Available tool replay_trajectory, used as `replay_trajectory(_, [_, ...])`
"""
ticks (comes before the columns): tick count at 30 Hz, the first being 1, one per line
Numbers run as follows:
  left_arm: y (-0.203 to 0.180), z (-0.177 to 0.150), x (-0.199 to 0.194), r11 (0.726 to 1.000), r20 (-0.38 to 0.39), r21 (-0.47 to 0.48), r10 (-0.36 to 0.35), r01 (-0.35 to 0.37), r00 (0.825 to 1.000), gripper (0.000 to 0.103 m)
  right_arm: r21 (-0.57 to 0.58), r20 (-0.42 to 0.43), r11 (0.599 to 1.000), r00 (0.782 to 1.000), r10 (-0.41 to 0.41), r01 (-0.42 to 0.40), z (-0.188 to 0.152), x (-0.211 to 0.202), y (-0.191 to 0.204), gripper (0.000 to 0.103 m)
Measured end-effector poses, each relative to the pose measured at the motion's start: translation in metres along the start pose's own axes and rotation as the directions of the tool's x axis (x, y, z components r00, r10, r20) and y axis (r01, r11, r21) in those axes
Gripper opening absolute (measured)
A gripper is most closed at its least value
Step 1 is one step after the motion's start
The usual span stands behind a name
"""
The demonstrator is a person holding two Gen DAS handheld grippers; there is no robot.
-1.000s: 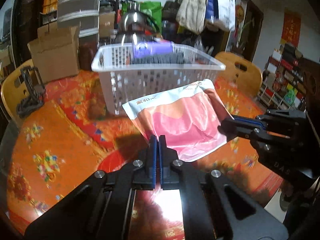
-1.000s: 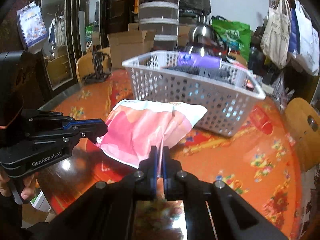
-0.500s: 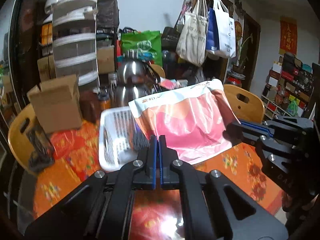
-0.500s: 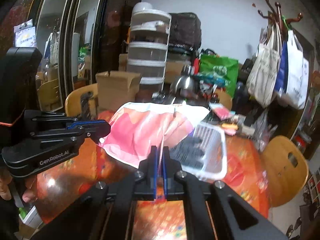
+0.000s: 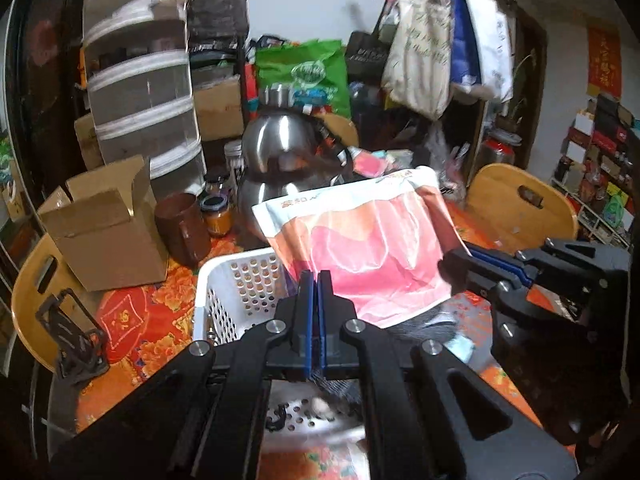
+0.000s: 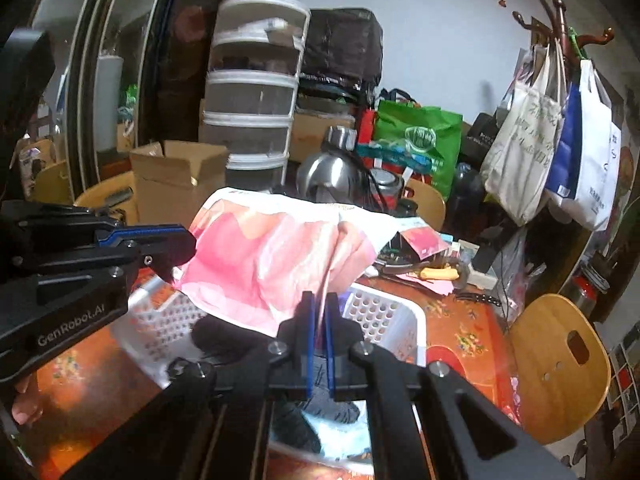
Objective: Organize soft objects
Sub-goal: 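Lift the pink pouch into the basket and open both grippers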
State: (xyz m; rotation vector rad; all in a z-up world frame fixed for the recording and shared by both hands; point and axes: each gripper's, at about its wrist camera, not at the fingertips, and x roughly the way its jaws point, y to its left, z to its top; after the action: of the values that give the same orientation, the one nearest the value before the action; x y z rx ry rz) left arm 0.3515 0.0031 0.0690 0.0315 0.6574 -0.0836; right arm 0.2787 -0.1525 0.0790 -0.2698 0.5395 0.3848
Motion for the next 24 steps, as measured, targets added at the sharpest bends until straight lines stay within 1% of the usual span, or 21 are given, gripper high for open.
replay_trajectory(1, [0.003, -0.004, 0.015, 1.000, -0.024, -0.014, 0.001, -0.001, 1.000, 0.002, 0.004, -0.008, 1.000, 1.000, 0.005, -0.005, -0.004, 0.011, -0.001, 0.003])
replay_trajectory(2, [0.005, -0.008, 0.033, 1.000, -0.065, -0.026, 0.002, -0.004, 0.998, 0.003, 0.010, -0.021, 1.000, 1.000, 0.012, -0.012, -0.009, 0.022, -0.003, 0.005])
replay_trajectory(3, [0.006, -0.016, 0.045, 1.000, -0.094, -0.023, 0.009, -0.011, 0.996, 0.003, 0.014, -0.035, 1.000, 0.999, 0.015, -0.015, -0.015, 0.031, -0.004, 0.007])
replay_trajectory(4, [0.007, -0.021, 0.056, 1.000, -0.118, -0.023, 0.016, -0.019, 0.993, 0.003, 0.013, -0.067, 1.000, 0.998, 0.013, -0.012, -0.022, 0.045, -0.006, 0.009])
replay_trajectory(5, [0.010, -0.025, 0.063, 0.999, -0.128, -0.029, 0.013, -0.017, 0.992, 0.003, 0.024, -0.102, 1.000, 0.995, 0.006, -0.003, -0.030, 0.054, -0.009, 0.010])
replay_trajectory(7, [0.016, -0.031, 0.066, 0.999, -0.119, -0.051, -0.003, -0.003, 0.993, 0.003, 0.051, -0.154, 0.999, 0.988, 0.005, 0.003, -0.043, 0.067, -0.016, 0.014])
replay_trajectory(8, [0.019, -0.032, 0.066, 0.998, -0.115, -0.058, -0.003, -0.004, 0.993, 0.004, 0.064, -0.175, 0.998, 0.984, 0.016, -0.005, -0.049, 0.071, -0.020, 0.023])
replay_trajectory(9, [0.021, -0.034, 0.067, 0.998, -0.114, -0.064, 0.003, -0.010, 0.993, 0.005, 0.071, -0.180, 0.997, 0.984, 0.016, -0.004, -0.052, 0.071, -0.023, 0.039])
replay_trajectory(10, [0.024, -0.034, 0.069, 0.997, -0.117, -0.071, 0.003, -0.011, 0.993, 0.005, 0.085, -0.170, 0.996, 0.985, 0.006, 0.008, -0.055, 0.070, -0.027, 0.047])
replay_trajectory(11, [0.026, -0.035, 0.071, 0.997, -0.122, -0.075, 0.002, -0.012, 0.993, 0.007, 0.104, -0.159, 0.995, 0.987, 0.007, 0.009, -0.056, 0.068, -0.030, 0.058])
replay_trajectory(13, [0.028, -0.039, 0.069, 0.997, -0.116, -0.078, 0.002, -0.011, 0.993, 0.012, 0.128, -0.143, 0.992, 0.990, 0.012, 0.006, -0.057, 0.065, -0.035, 0.060])
replay_trajectory(14, [0.028, -0.041, 0.067, 0.997, -0.116, -0.076, 0.003, -0.012, 0.993, 0.020, 0.130, -0.138, 0.991, 0.990, 0.013, 0.005, -0.057, 0.062, -0.036, 0.061])
replay_trajectory(15, [0.028, -0.041, 0.065, 0.997, -0.113, -0.072, 0.004, -0.012, 0.994, 0.032, 0.133, -0.141, 0.991, 0.990, 0.016, 0.003, -0.057, 0.062, -0.036, 0.062])
replay_trajectory(16, [0.028, -0.042, 0.062, 0.998, -0.104, -0.067, 0.009, -0.016, 0.995, 0.038, 0.136, -0.146, 0.991, 0.989, 0.018, 0.002, -0.057, 0.062, -0.037, 0.062])
replay_trajectory(17, [0.028, -0.043, 0.057, 0.998, -0.093, -0.061, 0.018, -0.024, 0.996, 0.053, 0.140, -0.148, 0.990, 0.989, 0.019, 0.002, -0.057, 0.062, -0.038, 0.063])
replay_trajectory(18, [0.026, -0.043, 0.052, 0.998, -0.079, -0.054, 0.029, -0.034, 0.996, 0.065, 0.141, -0.146, 0.990, 0.989, 0.019, 0.002, -0.056, 0.061, -0.037, 0.066])
replay_trajectory(20, [0.024, -0.043, 0.043, 0.998, -0.049, -0.041, 0.047, -0.049, 0.998, 0.074, 0.152, -0.145, 0.988, 0.989, 0.031, -0.008, -0.056, 0.059, -0.037, 0.068])
replay_trajectory(21, [0.023, -0.043, 0.040, 0.998, -0.045, -0.039, 0.043, -0.045, 0.998, 0.078, 0.161, -0.140, 0.987, 0.989, 0.038, -0.015, -0.056, 0.057, -0.037, 0.069])
replay_trajectory(22, [0.022, -0.044, 0.038, 0.998, -0.039, -0.038, 0.041, -0.042, 0.998, 0.079, 0.164, -0.137, 0.986, 0.990, 0.039, -0.016, -0.056, 0.056, -0.037, 0.070])
replay_trajectory(24, [0.021, -0.044, 0.032, 0.998, -0.029, -0.034, 0.045, -0.046, 0.999, 0.087, 0.169, -0.132, 0.985, 0.990, 0.044, -0.021, -0.056, 0.054, -0.036, 0.072])
